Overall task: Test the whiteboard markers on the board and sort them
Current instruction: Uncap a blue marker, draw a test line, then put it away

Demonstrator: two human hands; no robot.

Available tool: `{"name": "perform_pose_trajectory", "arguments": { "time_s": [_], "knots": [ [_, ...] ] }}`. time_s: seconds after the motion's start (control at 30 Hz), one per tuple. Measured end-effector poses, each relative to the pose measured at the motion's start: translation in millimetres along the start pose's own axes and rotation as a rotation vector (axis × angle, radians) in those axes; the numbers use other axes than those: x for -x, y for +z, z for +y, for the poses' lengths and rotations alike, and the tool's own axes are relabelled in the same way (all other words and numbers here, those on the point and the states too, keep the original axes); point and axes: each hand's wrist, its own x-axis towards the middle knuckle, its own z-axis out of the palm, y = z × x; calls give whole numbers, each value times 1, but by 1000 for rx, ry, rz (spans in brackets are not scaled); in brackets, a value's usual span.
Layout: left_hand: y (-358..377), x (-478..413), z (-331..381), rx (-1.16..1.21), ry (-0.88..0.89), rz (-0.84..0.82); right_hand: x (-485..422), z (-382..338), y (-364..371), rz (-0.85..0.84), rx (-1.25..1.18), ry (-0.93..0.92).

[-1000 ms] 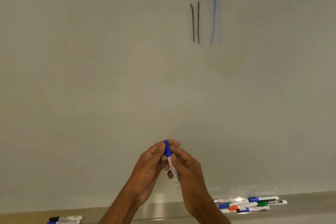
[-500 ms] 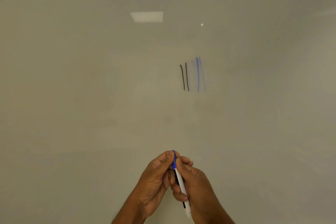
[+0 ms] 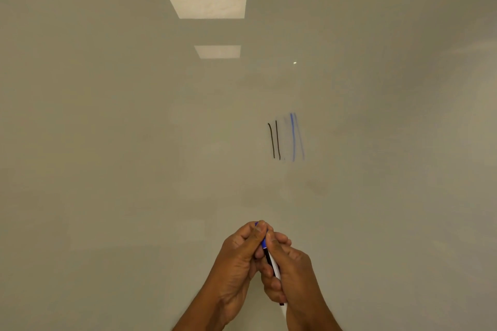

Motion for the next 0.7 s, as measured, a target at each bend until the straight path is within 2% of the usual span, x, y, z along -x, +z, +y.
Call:
{"name": "perform_pose_trajectory", "arguments": {
  "time_s": [0.27,0.43,0.57,0.63,0.7],
  "knots": [
    [5,-12,9,12,50,40,0,-17,5,23,83,-11],
    [-10,-29,37,149,170,171,7,-12,7,93,133,12],
    [-25,-42,40,17,258,309,-1,-21,0,-1,74,6],
    [-33,-49,36,-86,352,376,-4,-27,-2,-101,12,-50],
    [-40,-55,31,-236,469,439,-5,-32,-2,-144,51,-129]
  ]
}}
